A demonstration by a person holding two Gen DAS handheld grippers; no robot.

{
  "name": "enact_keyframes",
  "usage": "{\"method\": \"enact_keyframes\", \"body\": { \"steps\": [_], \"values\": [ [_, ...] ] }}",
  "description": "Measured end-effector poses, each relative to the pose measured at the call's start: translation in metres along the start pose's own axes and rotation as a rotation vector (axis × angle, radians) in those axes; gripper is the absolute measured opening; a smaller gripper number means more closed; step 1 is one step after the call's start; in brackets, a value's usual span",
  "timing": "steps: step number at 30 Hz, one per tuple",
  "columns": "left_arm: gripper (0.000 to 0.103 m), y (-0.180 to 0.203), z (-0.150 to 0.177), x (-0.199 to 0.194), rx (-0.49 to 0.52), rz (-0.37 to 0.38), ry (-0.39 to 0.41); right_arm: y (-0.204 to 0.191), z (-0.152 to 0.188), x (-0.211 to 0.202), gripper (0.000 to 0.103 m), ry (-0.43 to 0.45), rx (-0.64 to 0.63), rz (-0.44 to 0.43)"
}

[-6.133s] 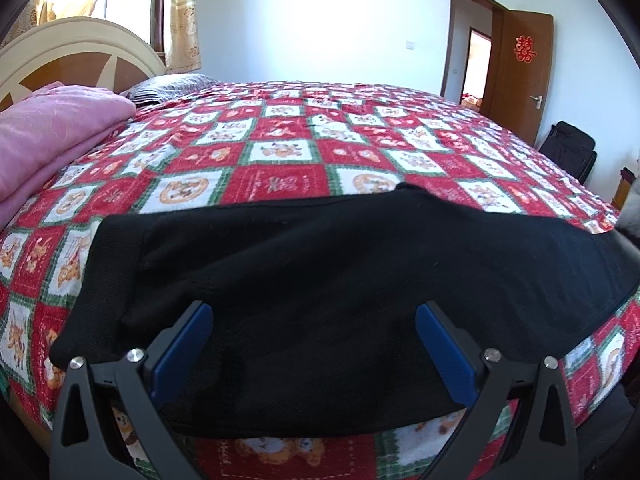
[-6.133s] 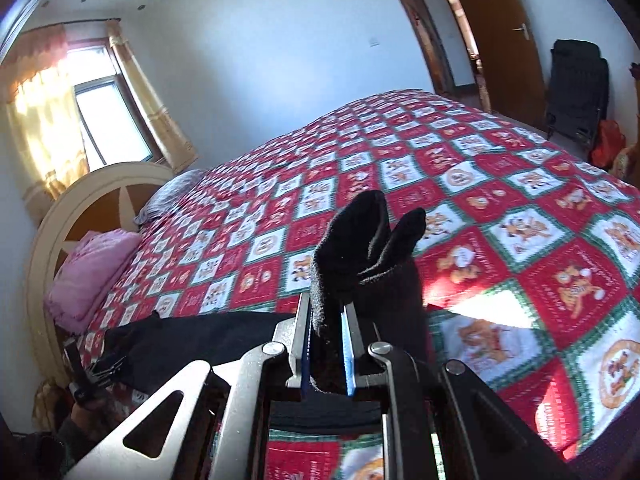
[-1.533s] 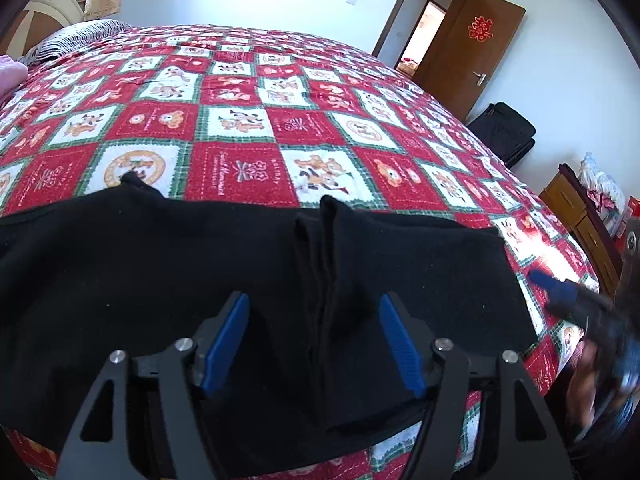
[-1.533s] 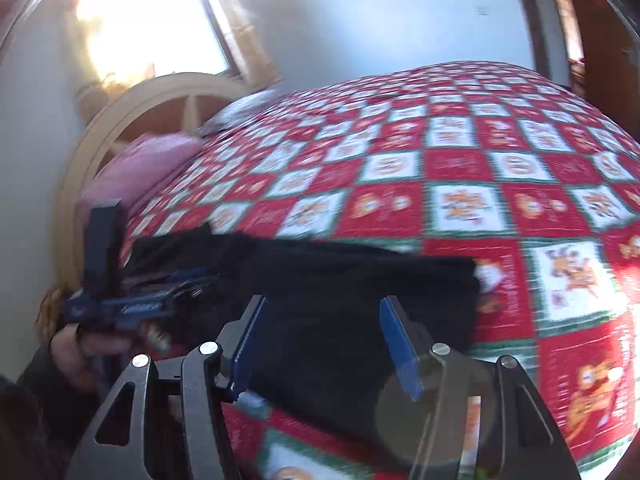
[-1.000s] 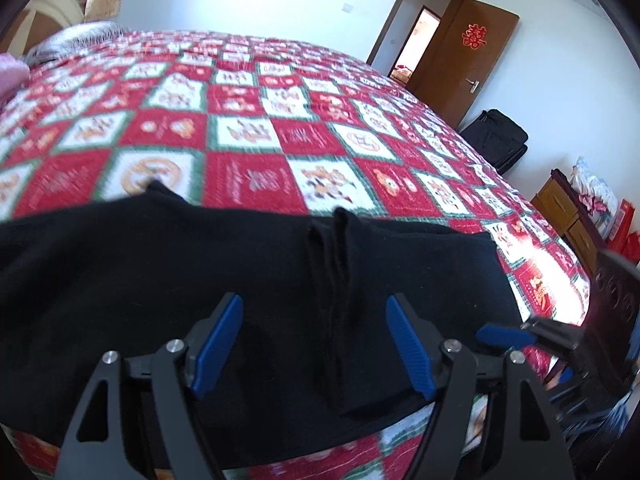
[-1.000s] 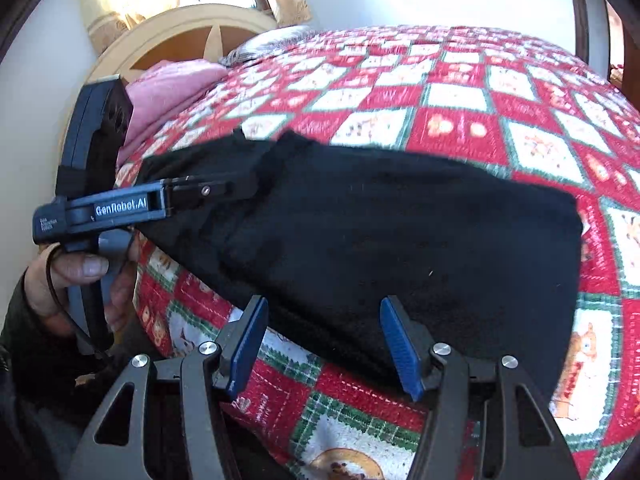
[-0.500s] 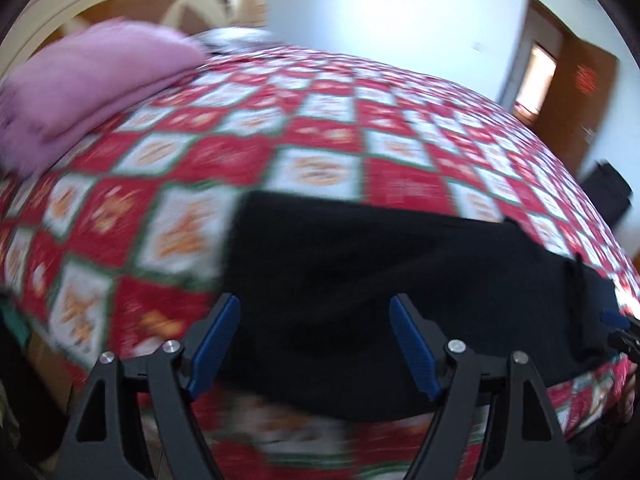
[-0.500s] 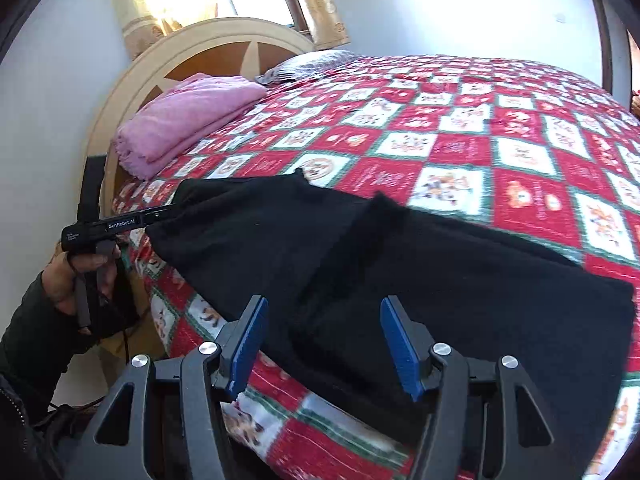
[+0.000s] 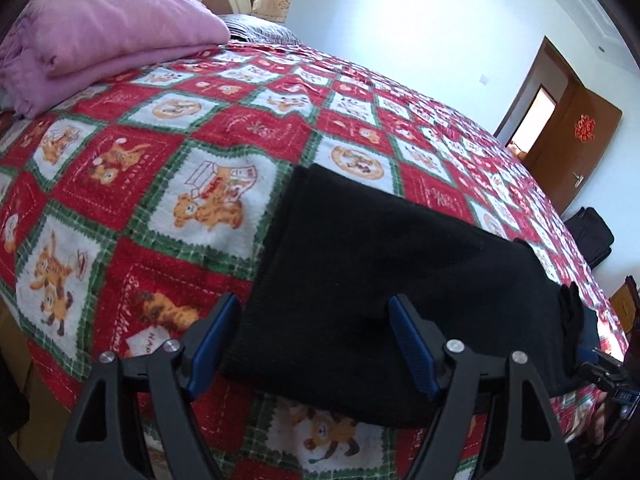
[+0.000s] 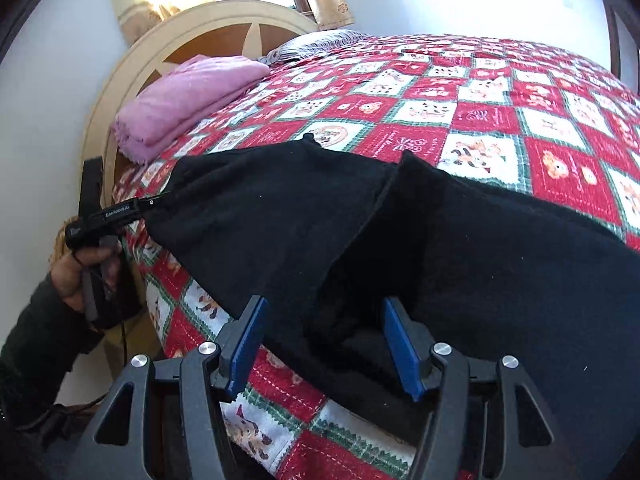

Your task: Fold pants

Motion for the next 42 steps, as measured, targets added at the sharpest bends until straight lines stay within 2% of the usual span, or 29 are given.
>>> {"method": "enact_keyframes", "body": {
  "steps": [2,5,9,13,16,20,24,28,30,32,37,42],
  "values": [
    [0.068,0.001,0.001,-0.002,-0.002,-0.017,-0.012,-0.002,0.000,0.001,0.061,0.003,-0.006,0.009],
    [0.065,0.002,0.001,-0.006,-0.005,-0.011,-0.013,-0.004,0.002,0.002,0.061,0.009,-0.030,0.025],
    [0.065,-0.007,0.003,-0.001,-0.015,0.033,-0.028,-0.004,0.003,0.003,0.061,0.016,-0.048,0.034],
    [0.064,-0.004,0.004,-0.003,0.003,0.038,-0.032,-0.003,0.003,0.003,0.061,0.021,-0.038,0.027],
    [0.053,-0.001,0.006,-0.003,0.060,0.012,-0.044,-0.002,0.003,0.003,0.061,0.024,-0.030,0.021],
    [0.037,-0.001,0.000,-0.015,0.038,0.038,-0.035,-0.002,0.002,0.003,0.061,0.025,-0.028,0.022],
    [0.035,0.013,-0.003,-0.025,0.102,-0.008,-0.040,-0.002,0.003,0.003,0.061,0.027,-0.032,0.025],
    [0.034,0.021,-0.001,-0.022,0.121,-0.004,-0.036,-0.002,0.003,0.003,0.061,0.028,-0.031,0.030],
    [0.027,0.016,0.000,-0.020,0.084,0.038,-0.027,-0.002,0.003,0.002,0.061,0.026,-0.025,0.026],
    [0.022,0.014,-0.003,-0.025,0.038,0.111,-0.018,0.000,0.002,0.000,0.061,0.027,0.000,0.009],
    [0.020,0.025,-0.015,-0.047,-0.023,0.252,0.061,0.009,-0.003,-0.008,0.061,0.047,0.069,-0.005],
    [0.020,0.049,-0.028,-0.068,-0.014,0.306,0.113,0.024,-0.011,-0.026,0.061,0.084,0.129,0.034]
  ]
}}
Point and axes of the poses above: each gripper's, at about its wrist camera, not at the fingertips, and x roughly the way its jaws point, y to its right, z to its underside, the point moved 7 cm from there along x, roughly the way its jaws point, and after that the axes turned 2 degrees about -y, right-handed, at the moved point
